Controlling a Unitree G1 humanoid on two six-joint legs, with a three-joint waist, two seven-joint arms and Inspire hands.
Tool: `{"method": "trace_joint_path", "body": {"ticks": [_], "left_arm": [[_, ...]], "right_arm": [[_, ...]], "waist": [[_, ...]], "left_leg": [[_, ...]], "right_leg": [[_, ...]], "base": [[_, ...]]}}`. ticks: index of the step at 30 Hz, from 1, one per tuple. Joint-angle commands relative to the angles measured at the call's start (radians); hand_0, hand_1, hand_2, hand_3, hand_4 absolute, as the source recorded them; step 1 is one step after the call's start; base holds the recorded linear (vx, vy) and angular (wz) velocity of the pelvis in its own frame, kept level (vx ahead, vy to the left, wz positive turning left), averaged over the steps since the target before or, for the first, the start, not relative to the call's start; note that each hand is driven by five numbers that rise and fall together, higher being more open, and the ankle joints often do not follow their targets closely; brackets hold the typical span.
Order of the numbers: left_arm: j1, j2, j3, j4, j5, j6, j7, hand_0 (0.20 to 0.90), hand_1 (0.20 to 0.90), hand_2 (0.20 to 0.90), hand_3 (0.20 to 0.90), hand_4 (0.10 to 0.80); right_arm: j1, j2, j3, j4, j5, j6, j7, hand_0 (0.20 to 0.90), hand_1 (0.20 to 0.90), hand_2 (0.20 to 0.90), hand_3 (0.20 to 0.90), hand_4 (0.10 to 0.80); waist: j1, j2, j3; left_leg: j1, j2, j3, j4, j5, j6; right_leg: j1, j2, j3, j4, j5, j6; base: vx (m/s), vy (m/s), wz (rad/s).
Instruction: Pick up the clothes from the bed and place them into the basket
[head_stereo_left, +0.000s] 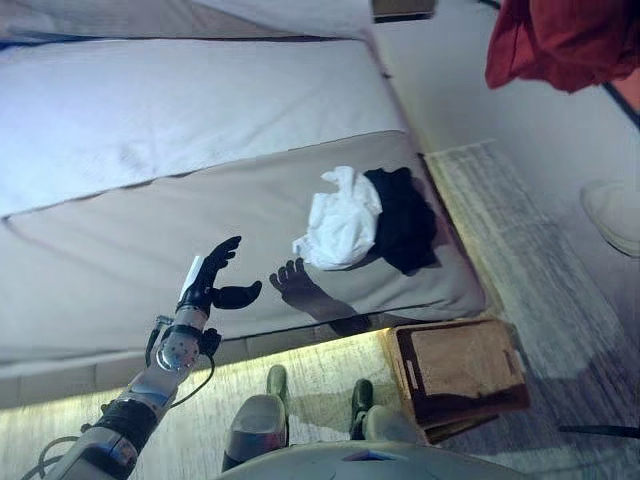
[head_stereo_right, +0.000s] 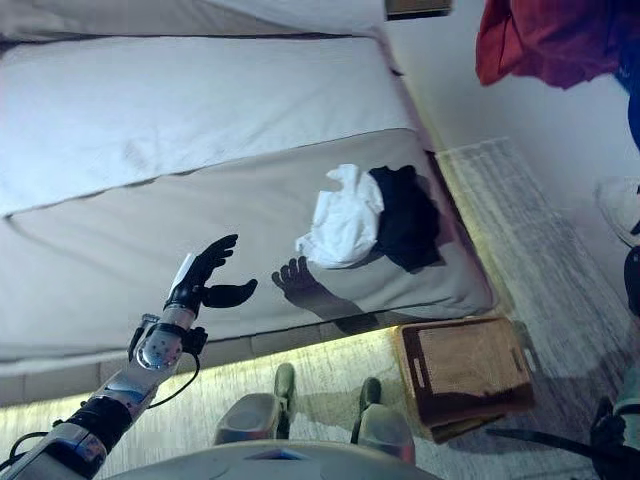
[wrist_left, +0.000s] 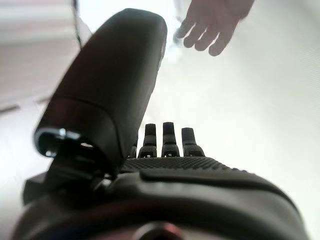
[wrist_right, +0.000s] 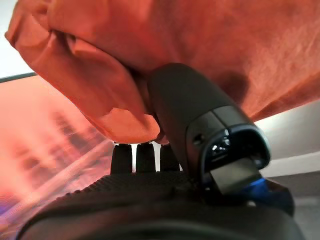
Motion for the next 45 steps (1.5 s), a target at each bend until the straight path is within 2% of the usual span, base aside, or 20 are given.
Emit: {"method": "trace_joint_path", "body": {"ticks": [1, 5, 8, 12, 17, 25, 34, 35, 36, 45], "left_arm": [[-0.025, -0.028, -0.005, 0.040, 0.056, -0.103, 0.013, 0.900, 0.900, 0.900, 0.900, 0.800], [-0.074, -0.046, 0.001, 0.053, 0.083, -0.089, 0.014, 0.900, 0.900, 0.900, 0.900, 0.800], [-0.106, -0.054, 0.006, 0.065, 0.089, -0.070, -0.006, 0.900, 0.900, 0.900, 0.900, 0.800], [-0.135, -0.079, -0.007, 0.090, 0.111, -0.052, -0.018, 0.900, 0.900, 0.900, 0.900, 0.800], [-0.142, -0.101, -0.018, 0.111, 0.120, -0.051, -0.028, 0.900, 0.900, 0.900, 0.900, 0.800], [-0.136, -0.131, -0.039, 0.150, 0.126, -0.063, -0.053, 0.900, 0.900, 0.900, 0.900, 0.800], [-0.158, -0.145, -0.063, 0.202, 0.131, -0.073, -0.055, 0.900, 0.900, 0.900, 0.900, 0.800], [-0.159, -0.146, -0.062, 0.206, 0.132, -0.076, -0.055, 0.900, 0.900, 0.900, 0.900, 0.800], [-0.159, -0.147, -0.062, 0.209, 0.131, -0.080, -0.054, 0.900, 0.900, 0.900, 0.900, 0.800], [-0.156, -0.148, -0.058, 0.230, 0.134, -0.102, -0.048, 0.900, 0.900, 0.900, 0.900, 0.800]], "right_arm": [[0.093, -0.088, -0.029, -0.068, -0.067, -0.058, -0.030, 0.300, 0.300, 0.300, 0.200, 0.100], [0.359, -0.058, -0.185, -0.138, -0.047, -0.063, -0.004, 0.300, 0.300, 0.300, 0.200, 0.100], [0.519, -0.004, -0.283, -0.176, -0.022, -0.068, 0.026, 0.300, 0.300, 0.300, 0.200, 0.100], [0.674, 0.091, -0.330, -0.186, -0.066, -0.096, 0.081, 0.300, 0.300, 0.300, 0.200, 0.100], [0.737, 0.159, -0.330, -0.121, -0.094, -0.115, 0.112, 0.300, 0.300, 0.300, 0.200, 0.100], [0.774, 0.261, -0.330, 0.038, -0.106, -0.177, 0.106, 0.300, 0.300, 0.300, 0.200, 0.100], [0.740, 0.312, -0.282, 0.135, -0.134, -0.209, 0.073, 0.300, 0.300, 0.300, 0.200, 0.100], [0.738, 0.314, -0.279, 0.141, -0.144, -0.207, 0.070, 0.516, 0.516, 0.516, 0.453, 0.353], [0.739, 0.318, -0.277, 0.149, -0.156, -0.207, 0.060, 0.900, 0.900, 0.900, 0.900, 0.800], [0.747, 0.348, -0.261, 0.212, -0.176, -0.182, 0.039, 0.900, 0.900, 0.900, 0.900, 0.800]], "waist": [[-0.051, 0.019, -0.154], [-0.103, 0.020, -0.152], [-0.140, 0.022, -0.147], [-0.182, 0.027, -0.143], [-0.200, 0.035, -0.139], [-0.196, 0.057, -0.135], [-0.184, 0.078, -0.127], [-0.182, 0.080, -0.126], [-0.181, 0.082, -0.126], [-0.160, 0.082, -0.129]], "left_leg": [[-0.018, 0.056, 0.022, 0.021, -0.100, -0.016], [-0.007, 0.061, 0.050, 0.005, -0.106, -0.009], [0.001, 0.064, 0.077, 0.013, -0.120, -0.002], [0.007, 0.069, 0.106, 0.035, -0.135, 0.004], [0.018, 0.075, 0.134, 0.038, -0.141, 0.002], [0.019, 0.080, 0.150, 0.041, -0.140, -0.007], [0.008, 0.082, 0.144, 0.038, -0.130, -0.014], [0.007, 0.082, 0.143, 0.036, -0.129, -0.014], [0.007, 0.081, 0.141, 0.034, -0.128, -0.015], [0.009, 0.081, 0.123, 0.019, -0.118, -0.017]], "right_leg": [[-0.076, 0.031, 0.028, 0.084, -0.038, 0.005], [-0.093, 0.042, 0.086, 0.072, -0.024, 0.012], [-0.104, 0.051, 0.118, 0.086, -0.028, 0.013], [-0.115, 0.065, 0.154, 0.096, -0.029, 0.011], [-0.114, 0.076, 0.168, 0.088, -0.025, 0.009], [-0.116, 0.081, 0.155, 0.077, -0.020, 0.007], [-0.125, 0.078, 0.135, 0.076, -0.018, 0.007], [-0.125, 0.078, 0.133, 0.075, -0.018, 0.007], [-0.124, 0.077, 0.131, 0.073, -0.018, 0.007], [-0.116, 0.073, 0.114, 0.064, -0.015, 0.007]], "base": [[-0.011, -0.016, -0.43], [-0.049, -0.037, -0.35], [-0.026, -0.043, -0.34], [-0.013, -0.053, -0.37], [-0.002, -0.051, -0.18], [-0.010, -0.064, -0.06], [-0.015, -0.032, 0.03], [-0.015, -0.004, 0.13], [-0.007, -0.004, 0.06], [0.002, -0.006, 0.05]]}}
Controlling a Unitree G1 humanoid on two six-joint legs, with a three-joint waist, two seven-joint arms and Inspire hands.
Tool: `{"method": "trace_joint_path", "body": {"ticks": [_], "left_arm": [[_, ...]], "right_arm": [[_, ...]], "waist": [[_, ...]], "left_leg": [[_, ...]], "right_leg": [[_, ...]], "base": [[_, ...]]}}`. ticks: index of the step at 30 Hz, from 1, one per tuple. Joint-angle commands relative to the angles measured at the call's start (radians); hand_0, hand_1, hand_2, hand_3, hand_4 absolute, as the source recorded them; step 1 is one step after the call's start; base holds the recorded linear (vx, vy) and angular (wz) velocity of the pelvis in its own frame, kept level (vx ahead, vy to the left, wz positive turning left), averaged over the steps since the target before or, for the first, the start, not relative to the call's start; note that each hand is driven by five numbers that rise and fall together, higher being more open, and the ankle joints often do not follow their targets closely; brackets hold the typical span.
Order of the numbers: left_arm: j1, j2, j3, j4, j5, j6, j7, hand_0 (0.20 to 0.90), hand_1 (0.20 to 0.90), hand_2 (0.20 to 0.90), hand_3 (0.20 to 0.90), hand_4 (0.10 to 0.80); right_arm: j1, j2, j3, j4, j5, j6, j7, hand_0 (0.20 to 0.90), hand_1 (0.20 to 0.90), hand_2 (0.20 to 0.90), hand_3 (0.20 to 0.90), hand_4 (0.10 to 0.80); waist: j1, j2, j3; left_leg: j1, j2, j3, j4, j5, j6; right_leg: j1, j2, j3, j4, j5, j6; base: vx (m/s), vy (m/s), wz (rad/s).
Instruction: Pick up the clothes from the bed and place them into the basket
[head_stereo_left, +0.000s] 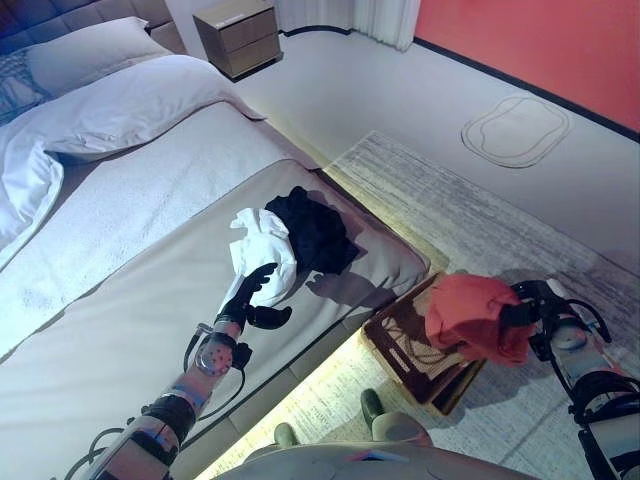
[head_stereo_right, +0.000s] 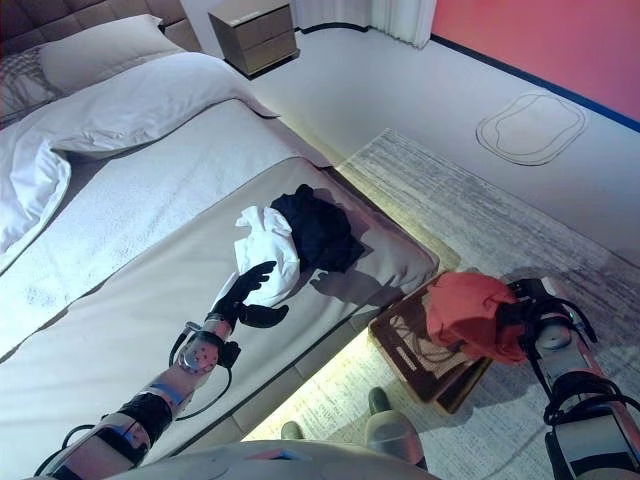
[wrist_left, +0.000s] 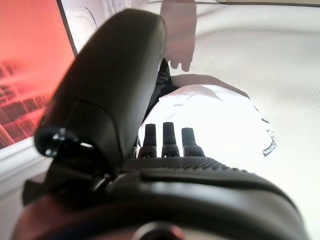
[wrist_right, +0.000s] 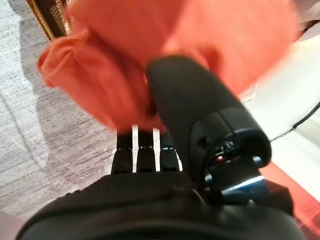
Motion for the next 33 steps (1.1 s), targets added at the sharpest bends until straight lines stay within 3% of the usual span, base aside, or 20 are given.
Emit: {"method": "trace_joint_path", "body": {"ticks": [1, 12, 21, 27, 33], "left_arm": [[-0.072, 0.011, 0.001, 0.009, 0.022, -0.103, 0.032, 0.900, 0.900, 0.900, 0.900, 0.800], [-0.066, 0.021, 0.017, -0.004, 0.012, -0.104, 0.060, 0.900, 0.900, 0.900, 0.900, 0.800], [-0.042, 0.023, 0.067, -0.069, 0.011, -0.130, 0.180, 0.900, 0.900, 0.900, 0.900, 0.800], [-0.002, 0.012, 0.107, -0.075, 0.013, -0.129, 0.194, 0.900, 0.900, 0.900, 0.900, 0.800], [0.050, 0.021, 0.125, -0.112, -0.041, -0.133, 0.164, 0.900, 0.900, 0.900, 0.900, 0.800]], "right_arm": [[-0.113, -0.026, 0.024, 0.043, -0.015, -0.058, -0.068, 0.900, 0.900, 0.900, 0.900, 0.800], [-0.110, -0.036, 0.034, -0.045, -0.064, -0.031, -0.148, 0.900, 0.900, 0.900, 0.900, 0.800], [-0.264, -0.066, 0.130, -0.328, -0.208, 0.082, -0.363, 0.900, 0.900, 0.900, 0.900, 0.800], [-0.390, -0.060, 0.260, -0.400, -0.297, 0.094, -0.339, 0.900, 0.900, 0.900, 0.900, 0.800], [-0.576, -0.035, 0.388, -0.321, -0.291, 0.085, -0.300, 0.900, 0.900, 0.900, 0.900, 0.800]], "waist": [[0.021, -0.047, -0.045], [0.038, -0.056, -0.034], [0.096, -0.067, -0.019], [0.161, -0.080, -0.018], [0.257, -0.074, 0.009]], "left_leg": [[-0.024, -0.003, -0.012, 0.070, -0.128, 0.000], [-0.029, -0.007, -0.045, 0.059, -0.120, 0.003], [-0.045, -0.022, -0.116, 0.060, -0.113, 0.000], [-0.072, -0.033, -0.172, 0.078, -0.106, -0.005], [-0.137, -0.053, -0.248, 0.098, -0.092, -0.013]], "right_leg": [[-0.060, -0.015, -0.031, 0.092, -0.056, 0.030], [-0.060, -0.017, -0.039, 0.098, -0.057, 0.029], [-0.042, -0.026, -0.090, 0.107, -0.077, 0.013], [-0.027, -0.038, -0.154, 0.124, -0.100, 0.001], [-0.043, -0.053, -0.224, 0.137, -0.121, -0.016]], "base": [[0.008, -0.006, 0.05], [0.004, 0.002, 0.05], [0.014, 0.017, 0.12], [0.096, 0.017, 0.28], [0.077, 0.058, 0.40]]}}
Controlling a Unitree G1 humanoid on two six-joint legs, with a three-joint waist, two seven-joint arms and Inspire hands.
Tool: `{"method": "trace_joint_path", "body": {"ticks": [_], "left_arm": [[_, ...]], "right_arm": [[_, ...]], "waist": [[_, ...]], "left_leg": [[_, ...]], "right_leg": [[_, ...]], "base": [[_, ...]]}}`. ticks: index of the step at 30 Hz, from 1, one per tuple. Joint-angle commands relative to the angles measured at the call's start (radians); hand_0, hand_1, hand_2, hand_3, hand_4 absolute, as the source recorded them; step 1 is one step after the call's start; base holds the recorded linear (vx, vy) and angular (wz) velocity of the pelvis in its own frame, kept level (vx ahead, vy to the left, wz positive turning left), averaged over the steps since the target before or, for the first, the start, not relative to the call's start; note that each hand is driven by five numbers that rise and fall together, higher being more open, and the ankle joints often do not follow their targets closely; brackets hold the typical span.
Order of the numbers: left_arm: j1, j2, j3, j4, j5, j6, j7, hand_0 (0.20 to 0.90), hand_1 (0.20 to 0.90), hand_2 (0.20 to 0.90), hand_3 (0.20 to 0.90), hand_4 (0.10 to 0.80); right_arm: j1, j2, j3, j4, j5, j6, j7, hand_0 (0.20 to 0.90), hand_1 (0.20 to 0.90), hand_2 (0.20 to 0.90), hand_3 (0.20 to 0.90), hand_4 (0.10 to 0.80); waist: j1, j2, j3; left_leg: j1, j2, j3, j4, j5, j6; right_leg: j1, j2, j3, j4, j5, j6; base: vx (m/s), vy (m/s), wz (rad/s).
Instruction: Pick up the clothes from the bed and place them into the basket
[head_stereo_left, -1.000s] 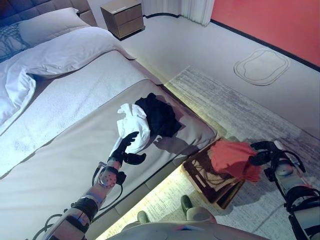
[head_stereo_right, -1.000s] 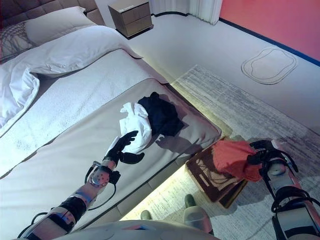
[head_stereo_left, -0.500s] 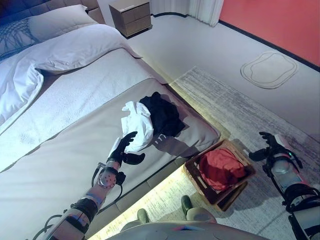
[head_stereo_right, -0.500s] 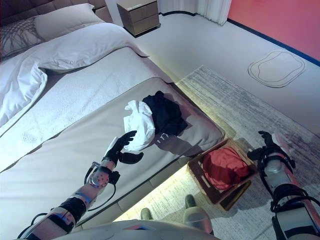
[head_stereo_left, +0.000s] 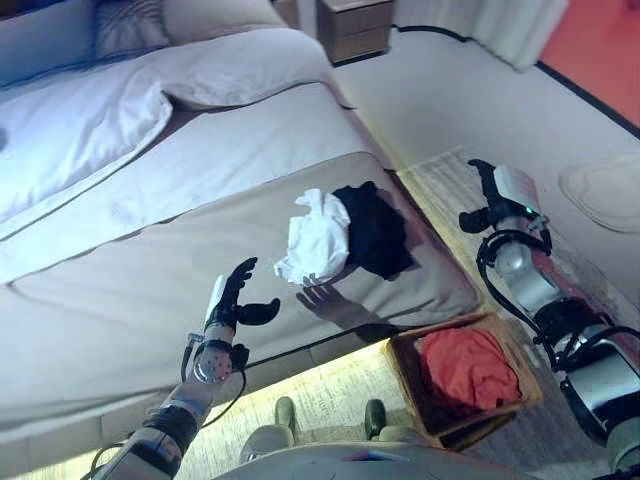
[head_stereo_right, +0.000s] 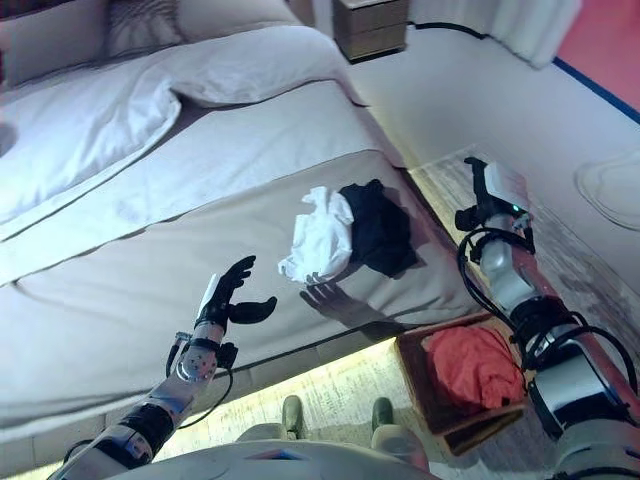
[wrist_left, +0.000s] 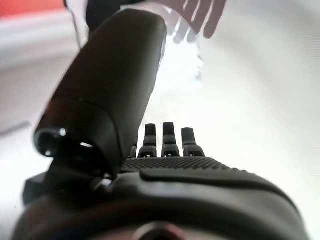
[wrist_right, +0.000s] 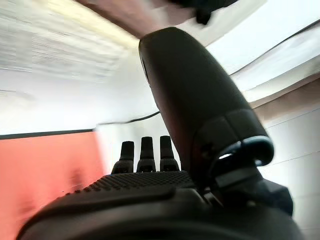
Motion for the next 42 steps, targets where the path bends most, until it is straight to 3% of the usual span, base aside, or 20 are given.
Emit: {"method": "trace_joint_path", "body": {"ticks": [1, 10, 14, 15, 22, 29, 35, 40, 41, 42], "left_arm": [[-0.033, 0.057, 0.036, -0.103, -0.041, -0.115, 0.009, 0.900, 0.900, 0.900, 0.900, 0.800], [-0.114, 0.097, 0.001, -0.226, -0.103, -0.178, 0.002, 0.900, 0.900, 0.900, 0.900, 0.800], [-0.132, 0.121, -0.027, -0.285, -0.127, -0.197, -0.015, 0.900, 0.900, 0.900, 0.900, 0.800], [-0.134, 0.130, -0.031, -0.297, -0.135, -0.201, -0.020, 0.900, 0.900, 0.900, 0.900, 0.800], [-0.133, 0.164, -0.033, -0.396, -0.163, -0.184, -0.002, 0.900, 0.900, 0.900, 0.900, 0.800], [-0.110, 0.176, -0.019, -0.466, -0.183, -0.177, 0.021, 0.900, 0.900, 0.900, 0.900, 0.800], [-0.082, 0.182, -0.011, -0.521, -0.171, -0.177, 0.039, 0.900, 0.900, 0.900, 0.900, 0.800], [-0.066, 0.187, -0.004, -0.537, -0.172, -0.187, 0.030, 0.900, 0.900, 0.900, 0.900, 0.800], [-0.064, 0.189, -0.002, -0.540, -0.178, -0.187, 0.027, 0.900, 0.900, 0.900, 0.900, 0.800], [-0.064, 0.190, -0.001, -0.546, -0.181, -0.182, 0.026, 0.900, 0.900, 0.900, 0.900, 0.800]], "right_arm": [[-0.259, -0.030, 0.071, 0.043, -0.044, -0.040, -0.028, 0.900, 0.900, 0.900, 0.900, 0.800], [-0.559, -0.005, 0.246, 0.207, -0.033, 0.020, -0.017, 0.900, 0.900, 0.900, 0.900, 0.800], [-0.620, 0.006, 0.283, 0.283, -0.033, 0.055, -0.026, 0.900, 0.900, 0.900, 0.900, 0.800], [-0.636, 0.012, 0.290, 0.295, -0.029, 0.067, -0.024, 0.900, 0.900, 0.900, 0.900, 0.800], [-0.690, 0.047, 0.299, 0.388, -0.075, 0.116, 0.020, 0.900, 0.900, 0.900, 0.900, 0.800], [-0.680, 0.063, 0.287, 0.481, -0.099, 0.188, 0.114, 0.900, 0.900, 0.900, 0.900, 0.800], [-0.705, 0.056, 0.303, 0.586, -0.111, 0.328, 0.323, 0.900, 0.900, 0.900, 0.900, 0.800], [-0.718, 0.042, 0.321, 0.655, -0.133, 0.378, 0.428, 0.900, 0.900, 0.900, 0.900, 0.800], [-0.720, 0.037, 0.323, 0.667, -0.131, 0.372, 0.426, 0.846, 0.846, 0.846, 0.837, 0.737], [-0.722, 0.035, 0.322, 0.673, -0.125, 0.366, 0.419, 0.702, 0.702, 0.702, 0.669, 0.569]], "waist": [[0.056, -0.065, 0.013], [0.174, 0.010, 0.202], [0.216, 0.037, 0.256], [0.226, 0.037, 0.271], [0.256, 0.070, 0.346], [0.258, 0.093, 0.346], [0.268, 0.111, 0.346], [0.272, 0.120, 0.346], [0.272, 0.121, 0.346], [0.273, 0.122, 0.346]], "left_leg": [[-0.069, -0.053, -0.048, 0.114, -0.153, 0.007], [-0.299, -0.109, -0.151, 0.278, -0.136, 0.011], [-0.375, -0.153, -0.195, 0.337, -0.131, 0.030], [-0.381, -0.164, -0.200, 0.358, -0.157, 0.034], [-0.533, -0.222, -0.160, 0.575, -0.235, 0.076], [-0.671, -0.230, -0.132, 0.719, -0.285, 0.099], [-0.754, -0.234, -0.126, 0.787, -0.300, 0.113], [-0.774, -0.235, -0.122, 0.816, -0.304, 0.116], [-0.775, -0.234, -0.120, 0.821, -0.305, 0.117], [-0.777, -0.235, -0.120, 0.826, -0.307, 0.117]], "right_leg": [[-0.075, -0.052, -0.044, 0.150, -0.121, -0.020], [-0.251, -0.086, -0.171, 0.370, -0.204, -0.078], [-0.327, -0.110, -0.198, 0.466, -0.229, -0.082], [-0.342, -0.112, -0.187, 0.500, -0.258, -0.077], [-0.482, -0.180, -0.196, 0.745, -0.321, -0.082], [-0.612, -0.186, -0.165, 0.868, -0.349, -0.089], [-0.700, -0.170, -0.155, 0.929, -0.361, -0.104], [-0.723, -0.165, -0.153, 0.955, -0.368, -0.114], [-0.723, -0.165, -0.153, 0.957, -0.369, -0.115], [-0.724, -0.165, -0.153, 0.961, -0.369, -0.116]], "base": [[-0.082, 0.061, 0.43], [-0.154, 0.050, 0.36], [-0.046, 0.007, 0.51], [-0.015, -0.041, 0.47], [-0.030, 0.023, 0.22], [-0.001, 0.020, 0.08], [-0.052, -0.007, -0.05], [-0.056, -0.003, 0.01], [-0.050, 0.005, -0.01], [-0.044, 0.005, -0.03]]}}
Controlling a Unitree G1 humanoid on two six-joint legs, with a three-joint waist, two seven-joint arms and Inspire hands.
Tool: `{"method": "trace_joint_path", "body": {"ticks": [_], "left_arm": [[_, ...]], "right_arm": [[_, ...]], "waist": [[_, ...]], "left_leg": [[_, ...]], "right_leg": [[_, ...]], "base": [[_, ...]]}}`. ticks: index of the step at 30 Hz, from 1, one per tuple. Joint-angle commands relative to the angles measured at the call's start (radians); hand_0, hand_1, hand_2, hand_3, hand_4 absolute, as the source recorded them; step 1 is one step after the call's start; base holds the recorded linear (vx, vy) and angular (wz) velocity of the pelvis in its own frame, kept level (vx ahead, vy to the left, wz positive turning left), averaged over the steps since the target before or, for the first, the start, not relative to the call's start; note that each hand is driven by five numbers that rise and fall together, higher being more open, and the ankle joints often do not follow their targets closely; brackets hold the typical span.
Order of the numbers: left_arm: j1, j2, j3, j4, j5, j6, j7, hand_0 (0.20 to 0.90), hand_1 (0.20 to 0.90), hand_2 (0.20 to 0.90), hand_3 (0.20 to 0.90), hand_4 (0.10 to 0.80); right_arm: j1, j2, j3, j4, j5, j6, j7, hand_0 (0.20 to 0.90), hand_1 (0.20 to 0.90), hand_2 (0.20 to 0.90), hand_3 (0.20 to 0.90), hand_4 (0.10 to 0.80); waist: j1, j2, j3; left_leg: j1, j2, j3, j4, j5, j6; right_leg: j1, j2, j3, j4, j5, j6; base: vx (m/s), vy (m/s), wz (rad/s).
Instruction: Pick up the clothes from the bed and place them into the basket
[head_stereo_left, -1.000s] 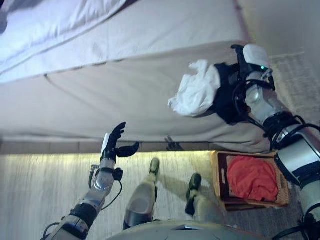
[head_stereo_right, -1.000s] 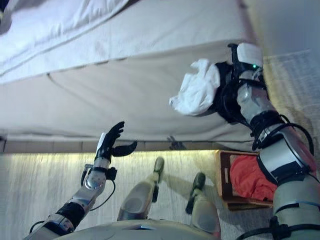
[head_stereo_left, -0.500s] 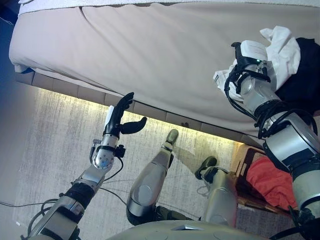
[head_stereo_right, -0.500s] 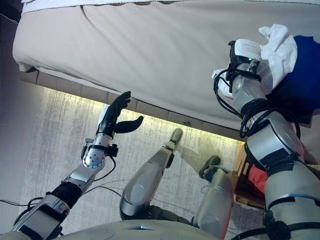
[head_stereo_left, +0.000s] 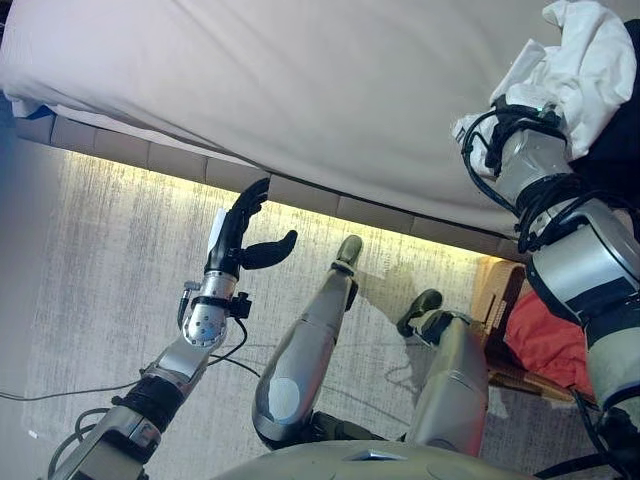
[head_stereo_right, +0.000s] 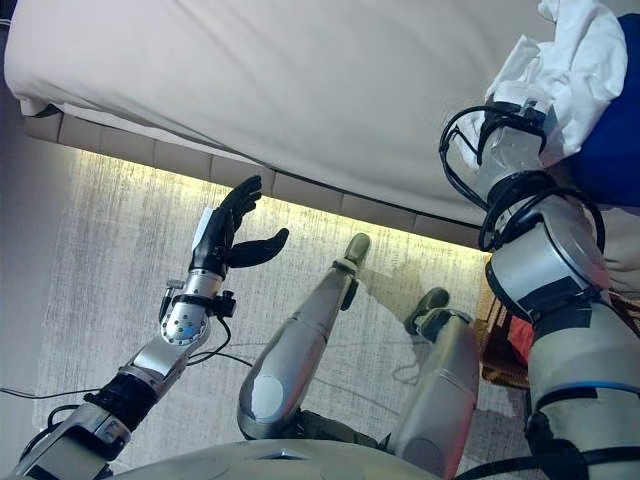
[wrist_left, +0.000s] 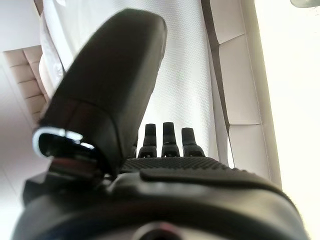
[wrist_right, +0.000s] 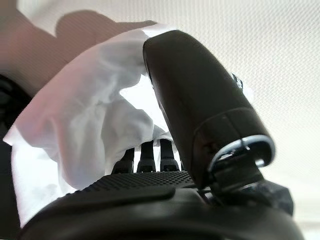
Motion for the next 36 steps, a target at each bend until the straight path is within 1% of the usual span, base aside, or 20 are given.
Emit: {"method": "trace_joint_path", "body": {"ticks": [1, 5, 11, 12, 17, 20, 22, 23, 26, 30, 31, 33, 36], "left_arm": [[-0.003, 0.026, 0.055, -0.105, -0.027, -0.079, 0.025, 0.900, 0.900, 0.900, 0.900, 0.800], [0.002, 0.026, 0.056, -0.116, -0.021, -0.076, 0.030, 0.900, 0.900, 0.900, 0.900, 0.800], [0.019, 0.033, 0.055, -0.128, -0.014, -0.076, 0.058, 0.900, 0.900, 0.900, 0.900, 0.800], [0.021, 0.033, 0.055, -0.128, -0.012, -0.079, 0.062, 0.900, 0.900, 0.900, 0.900, 0.800], [0.017, 0.034, 0.075, -0.120, -0.009, -0.077, 0.081, 0.900, 0.900, 0.900, 0.900, 0.800], [0.011, 0.035, 0.081, -0.111, -0.008, -0.069, 0.078, 0.900, 0.900, 0.900, 0.900, 0.800], [-0.003, 0.033, 0.088, -0.106, -0.002, -0.052, 0.082, 0.900, 0.900, 0.900, 0.900, 0.800], [-0.003, 0.033, 0.088, -0.106, -0.003, -0.050, 0.083, 0.900, 0.900, 0.900, 0.900, 0.800], [0.002, 0.029, 0.089, -0.093, 0.008, -0.033, 0.082, 0.900, 0.900, 0.900, 0.900, 0.800], [-0.005, 0.024, 0.074, -0.073, 0.034, 0.021, 0.078, 0.900, 0.900, 0.900, 0.900, 0.800], [-0.008, 0.025, 0.070, -0.066, 0.034, 0.028, 0.075, 0.900, 0.900, 0.900, 0.900, 0.800], [-0.004, 0.026, 0.069, -0.061, 0.028, 0.054, 0.069, 0.900, 0.900, 0.900, 0.900, 0.800], [0.018, 0.016, 0.067, -0.027, 0.010, 0.065, 0.054, 0.900, 0.900, 0.900, 0.900, 0.800]], "right_arm": [[-0.056, -0.087, 0.067, 0.106, -0.009, 0.067, 0.023, 0.300, 0.300, 0.300, 0.200, 0.100], [-0.068, -0.106, 0.053, 0.112, -0.004, 0.024, -0.044, 0.300, 0.300, 0.300, 0.200, 0.100], [-0.081, -0.141, 0.024, 0.060, 0.046, -0.071, -0.207, 0.300, 0.300, 0.300, 0.200, 0.100], [-0.083, -0.145, 0.020, 0.052, 0.059, -0.079, -0.218, 0.300, 0.300, 0.300, 0.200, 0.100], [-0.077, -0.167, -0.021, -0.041, 0.150, -0.179, -0.374, 0.300, 0.300, 0.300, 0.200, 0.100], [-0.066, -0.176, -0.043, -0.076, 0.160, -0.203, -0.411, 0.300, 0.300, 0.300, 0.200, 0.100], [-0.064, -0.197, -0.061, -0.108, 0.162, -0.244, -0.458, 0.300, 0.300, 0.300, 0.200, 0.100], [-0.061, -0.201, -0.063, -0.114, 0.163, -0.248, -0.465, 0.300, 0.300, 0.300, 0.200, 0.100], [-0.046, -0.231, -0.080, -0.154, 0.182, -0.260, -0.467, 0.300, 0.300, 0.300, 0.200, 0.100], [-0.041, -0.274, -0.096, -0.177, 0.219, -0.284, -0.451, 0.300, 0.300, 0.300, 0.200, 0.100], [-0.043, -0.286, -0.100, -0.175, 0.226, -0.293, -0.449, 0.300, 0.300, 0.300, 0.200, 0.100], [-0.040, -0.314, -0.105, -0.181, 0.240, -0.314, -0.444, 0.300, 0.300, 0.300, 0.200, 0.100], [-0.037, -0.356, -0.114, -0.198, 0.247, -0.347, -0.446, 0.300, 0.300, 0.300, 0.200, 0.100]], "waist": [[0.000, 0.058, -0.028], [-0.003, 0.055, -0.028], [-0.016, 0.044, -0.028], [-0.018, 0.042, -0.028], [-0.040, 0.012, -0.028], [-0.048, -0.005, -0.028], [-0.057, -0.033, -0.031], [-0.058, -0.037, -0.036], [-0.064, -0.072, -0.091], [-0.076, -0.113, -0.159], [-0.081, -0.120, -0.177], [-0.093, -0.136, -0.219], [-0.113, -0.153, -0.281]], "left_leg": [[-0.011, -0.030, 0.079, 0.138, -0.187, 0.088], [-0.006, -0.025, 0.083, 0.145, -0.190, 0.089], [0.019, -0.015, 0.092, 0.145, -0.197, 0.086], [0.024, -0.015, 0.093, 0.145, -0.198, 0.086], [0.101, -0.002, 0.098, 0.149, -0.228, 0.088], [0.152, 0.004, 0.098, 0.144, -0.242, 0.088], [0.243, 0.017, 0.101, 0.115, -0.256, 0.088], [0.254, 0.020, 0.101, 0.109, -0.258, 0.088], [0.335, 0.044, 0.099, 0.050, -0.264, 0.083], [0.444, 0.071, 0.099, -0.022, -0.268, 0.075], [0.460, 0.075, 0.103, -0.052, -0.238, 0.076], [0.520, 0.086, 0.110, -0.108, -0.217, 0.068], [0.604, 0.105, 0.131, -0.196, -0.177, 0.053]], "right_leg": [[0.023, 0.092, -0.042, 0.042, -0.038, -0.080], [0.030, 0.095, -0.042, 0.042, -0.037, -0.082], [0.056, 0.103, -0.039, 0.034, -0.038, -0.086], [0.061, 0.104, -0.037, 0.033, -0.038, -0.086], [0.133, 0.111, -0.024, 0.023, -0.051, -0.091], [0.186, 0.109, -0.021, 0.013, -0.058, -0.091], [0.287, 0.107, -0.024, -0.033, -0.058, -0.090], [0.299, 0.108, -0.025, -0.042, -0.057, -0.090], [0.399, 0.119, -0.035, -0.131, -0.045, -0.086], [0.533, 0.143, -0.043, -0.247, -0.029, -0.086], [0.554, 0.145, -0.054, -0.283, -0.004, -0.090], [0.612, 0.160, -0.049, -0.352, 0.013, -0.082], [0.683, 0.178, -0.041, -0.448, 0.038, -0.067]], "base": [[-0.040, 0.011, -0.04], [-0.041, 0.010, -0.07], [-0.043, 0.020, -0.06], [-0.033, 0.025, -0.08], [-0.021, 0.025, -0.09], [0.026, 0.002, -0.09], [0.065, -0.009, -0.10], [0.065, -0.011, -0.16], [0.113, -0.032, -0.13], [0.110, -0.040, -0.21], [0.066, -0.016, -0.26], [0.104, -0.008, -0.14], [0.134, 0.005, -0.02]]}}
